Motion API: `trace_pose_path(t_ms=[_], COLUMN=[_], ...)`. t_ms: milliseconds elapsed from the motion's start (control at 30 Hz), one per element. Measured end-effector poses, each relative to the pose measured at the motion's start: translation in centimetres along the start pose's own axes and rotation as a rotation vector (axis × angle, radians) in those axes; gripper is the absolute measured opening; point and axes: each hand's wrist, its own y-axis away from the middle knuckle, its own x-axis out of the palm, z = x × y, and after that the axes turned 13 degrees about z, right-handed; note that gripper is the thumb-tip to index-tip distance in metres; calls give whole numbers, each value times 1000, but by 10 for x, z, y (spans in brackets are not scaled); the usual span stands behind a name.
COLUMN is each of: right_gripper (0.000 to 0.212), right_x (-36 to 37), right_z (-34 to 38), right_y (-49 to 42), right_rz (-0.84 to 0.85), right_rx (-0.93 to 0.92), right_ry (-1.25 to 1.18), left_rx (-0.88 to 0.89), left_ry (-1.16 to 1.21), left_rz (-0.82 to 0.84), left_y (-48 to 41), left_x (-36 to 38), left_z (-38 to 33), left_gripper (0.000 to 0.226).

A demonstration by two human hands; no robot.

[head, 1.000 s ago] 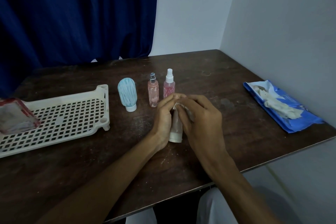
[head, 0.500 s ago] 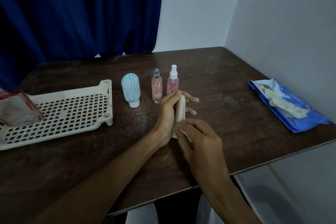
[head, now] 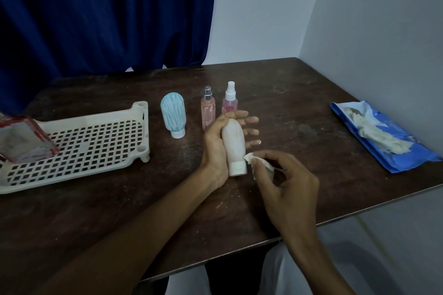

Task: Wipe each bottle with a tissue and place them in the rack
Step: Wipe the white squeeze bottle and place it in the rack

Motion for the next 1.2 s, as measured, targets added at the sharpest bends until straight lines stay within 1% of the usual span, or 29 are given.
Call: trace_pose_path(t_ms=[233,400,567,800,933,1033,1200], right_gripper=[13,14,13,12,11,14,15], right_x=[11,12,14,8,12,11,10], right_z=[3,-3,1,-6,-2,-3,-10], right_y=[-4,-3,-6,-11,-7,-1,-6], right_rz=[45,29,76,77,98,96,97], right_rx=[-108,-83,-110,-89,-147,-183,-109], right_ry=[109,186,205,275,286,308,262], left_rx=[41,21,-1,-20,9,21,13], left_ry=[24,38,60,51,48,44,14], left_rz=[-4,-12,-63,-32,-39,-45,-26], left_y=[-3,-2,-1,1,2,0,2], left_x=[-3,-5,-4,-3,-4,-5,-4], left_z=[1,3,-1,1,2,1,2], left_gripper=[29,26,29,32,29,31,36])
